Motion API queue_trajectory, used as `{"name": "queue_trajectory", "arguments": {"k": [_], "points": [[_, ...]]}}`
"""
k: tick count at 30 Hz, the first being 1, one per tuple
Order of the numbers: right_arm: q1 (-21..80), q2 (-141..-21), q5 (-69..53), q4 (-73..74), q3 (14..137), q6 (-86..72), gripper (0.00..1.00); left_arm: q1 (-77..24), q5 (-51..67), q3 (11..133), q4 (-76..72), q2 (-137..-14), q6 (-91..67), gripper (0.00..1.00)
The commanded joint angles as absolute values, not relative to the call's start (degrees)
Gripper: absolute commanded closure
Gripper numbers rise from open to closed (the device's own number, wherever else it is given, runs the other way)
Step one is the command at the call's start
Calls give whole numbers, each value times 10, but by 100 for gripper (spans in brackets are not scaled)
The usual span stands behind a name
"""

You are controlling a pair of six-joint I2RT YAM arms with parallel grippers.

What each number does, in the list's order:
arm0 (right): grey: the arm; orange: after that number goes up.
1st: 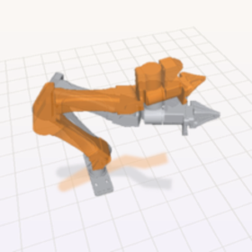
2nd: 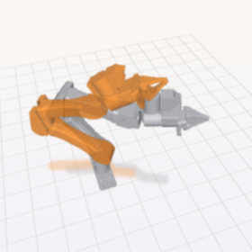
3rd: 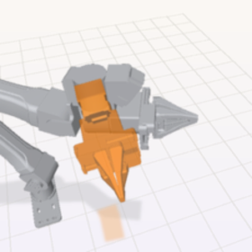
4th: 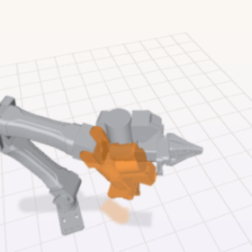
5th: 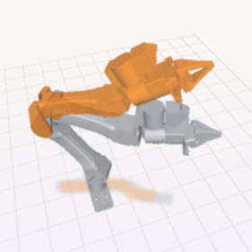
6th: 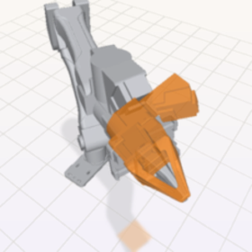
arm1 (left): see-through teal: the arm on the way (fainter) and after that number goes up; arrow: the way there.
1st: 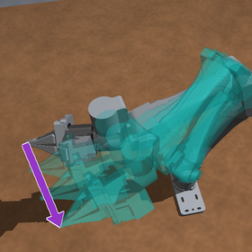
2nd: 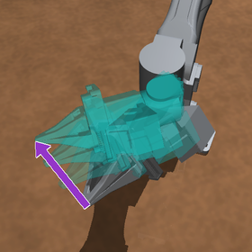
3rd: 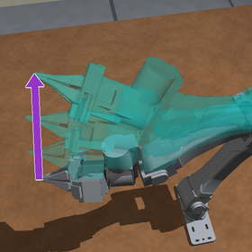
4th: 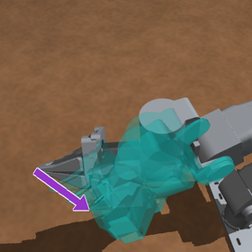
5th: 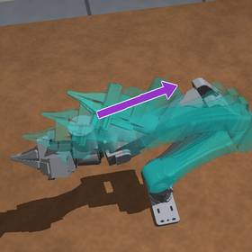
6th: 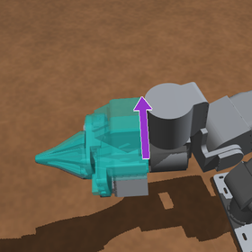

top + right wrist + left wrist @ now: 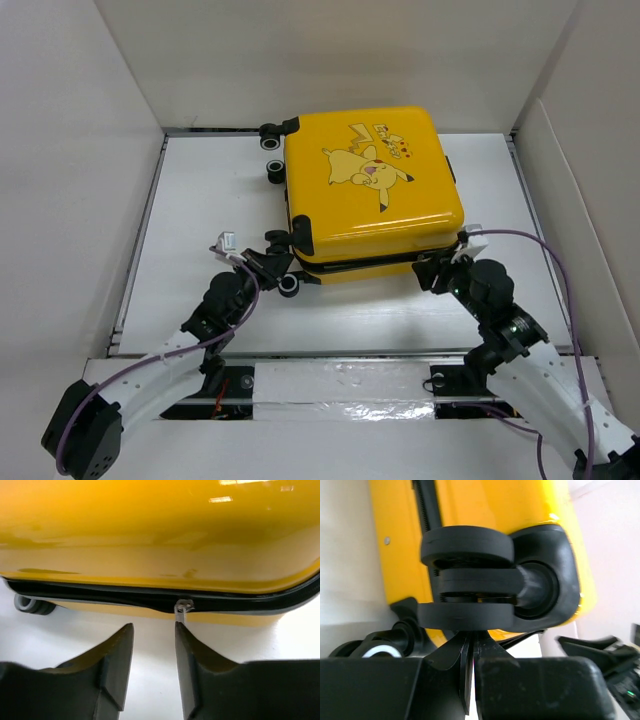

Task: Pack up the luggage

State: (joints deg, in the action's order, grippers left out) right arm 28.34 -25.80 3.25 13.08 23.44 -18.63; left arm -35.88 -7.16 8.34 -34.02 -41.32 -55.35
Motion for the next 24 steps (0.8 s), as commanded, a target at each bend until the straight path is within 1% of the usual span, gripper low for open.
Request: {"name": "queue_trajectory", "arguments": {"k": [1,3,4,7,10,16,20,24], "points": [[274,-304,56,120,255,-179,45,-356,-61,108,-369,-391,-543,100],[268,-326,45,108,263,-170,43,-356,-56,108,-351,-373,-543,100],[268,-346,48,101,266,-168,43,-356,-57,106,-342,-367,-544,83],[262,-375,46,91,273,-161,48,-356,-42,95,-331,-341,-542,57],[257,-404,30,79,277,-157,53,-356,-35,89,-322,-321,-537,50],[243,-419,25,49,274,-145,56,-356,-34,115,-326,-350,-513,47],[233,-425,16,47,278,-140,59,-356,-46,140,-335,-394,-506,48],[233,-425,10,43,273,-138,60,-351,-60,139,-367,-407,-512,50]]}}
